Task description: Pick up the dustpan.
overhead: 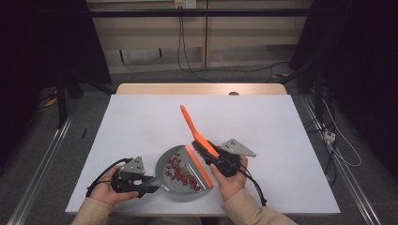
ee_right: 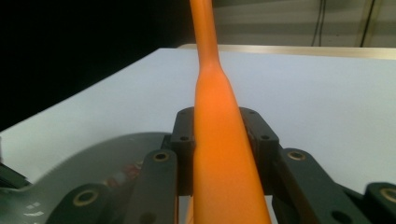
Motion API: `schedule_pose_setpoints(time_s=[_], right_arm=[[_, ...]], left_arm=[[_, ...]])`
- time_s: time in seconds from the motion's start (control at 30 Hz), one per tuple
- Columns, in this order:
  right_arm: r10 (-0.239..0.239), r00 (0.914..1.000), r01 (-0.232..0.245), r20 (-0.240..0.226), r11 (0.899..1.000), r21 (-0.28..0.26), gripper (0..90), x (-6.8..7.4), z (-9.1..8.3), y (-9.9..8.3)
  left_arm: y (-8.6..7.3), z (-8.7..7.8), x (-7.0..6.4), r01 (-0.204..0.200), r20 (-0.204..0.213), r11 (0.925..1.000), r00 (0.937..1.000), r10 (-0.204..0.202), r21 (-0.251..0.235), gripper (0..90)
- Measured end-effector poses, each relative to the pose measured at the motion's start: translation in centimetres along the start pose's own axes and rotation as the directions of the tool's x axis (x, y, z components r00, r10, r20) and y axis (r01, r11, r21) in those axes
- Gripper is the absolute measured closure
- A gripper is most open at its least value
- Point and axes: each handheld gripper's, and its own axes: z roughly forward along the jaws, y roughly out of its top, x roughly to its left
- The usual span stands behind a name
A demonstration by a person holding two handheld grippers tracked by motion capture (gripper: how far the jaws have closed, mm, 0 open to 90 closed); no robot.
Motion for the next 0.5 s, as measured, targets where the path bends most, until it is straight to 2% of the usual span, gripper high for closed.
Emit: schedule_pose_setpoints(time_s=[0.13, 0.33, 0.4, 0.5], right_arm=[[-0.001, 0.9996, 0.0, 0.03, 1.0, 0.014, 70.0, -1.5, -0.5, -0.8], [-0.016, 0.9989, 0.015, 0.044, 0.999, 0.035, 70.0, -2.6, -1.2, -1.4], [-0.014, 0.9988, 0.012, 0.047, 0.999, 0.039, 70.1, -2.9, -1.4, -1.4], [-0.015, 0.9984, 0.013, 0.054, 0.999, 0.037, 70.1, -3.1, -1.6, -1.3]], left_arm=[[-0.1, 0.1, 0.0, 0.019, -0.014, 0.9998, 0.9997, -0.019, -0.01, 62.6], [-0.1, 0.2, 0.0, 0.008, -0.021, 0.9999, 0.9997, -0.008, -0.007, 62.4], [-0.1, 0.3, 0.0, 0.009, -0.042, 0.9997, 0.9991, -0.01, -0.023, 62.1], [0.1, 0.8, -0.1, 0.001, -0.075, 0.9999, 0.9972, -0.002, -0.014, 61.7]])
